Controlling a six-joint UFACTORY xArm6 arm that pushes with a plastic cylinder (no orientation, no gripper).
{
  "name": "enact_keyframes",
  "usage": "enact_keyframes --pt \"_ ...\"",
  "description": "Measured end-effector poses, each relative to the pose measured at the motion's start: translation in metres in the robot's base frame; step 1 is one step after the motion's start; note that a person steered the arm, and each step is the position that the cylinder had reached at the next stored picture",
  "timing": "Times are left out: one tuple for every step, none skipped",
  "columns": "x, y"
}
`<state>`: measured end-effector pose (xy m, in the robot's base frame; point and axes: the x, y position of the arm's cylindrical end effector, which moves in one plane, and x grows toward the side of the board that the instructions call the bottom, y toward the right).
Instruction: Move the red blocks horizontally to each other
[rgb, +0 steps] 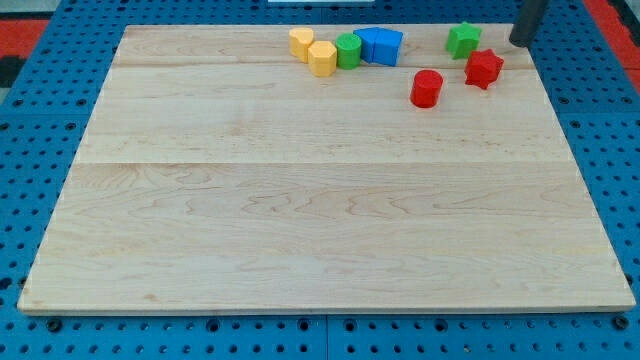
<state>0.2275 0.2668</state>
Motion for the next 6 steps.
enact_keyframes --pt "0.0 -0.06" --pt "0.002 -0.084" --pt "0.002 -0.068" --pt "0.001 -0.006" --pt "0.006 0.025" --pt "0.03 -0.036"
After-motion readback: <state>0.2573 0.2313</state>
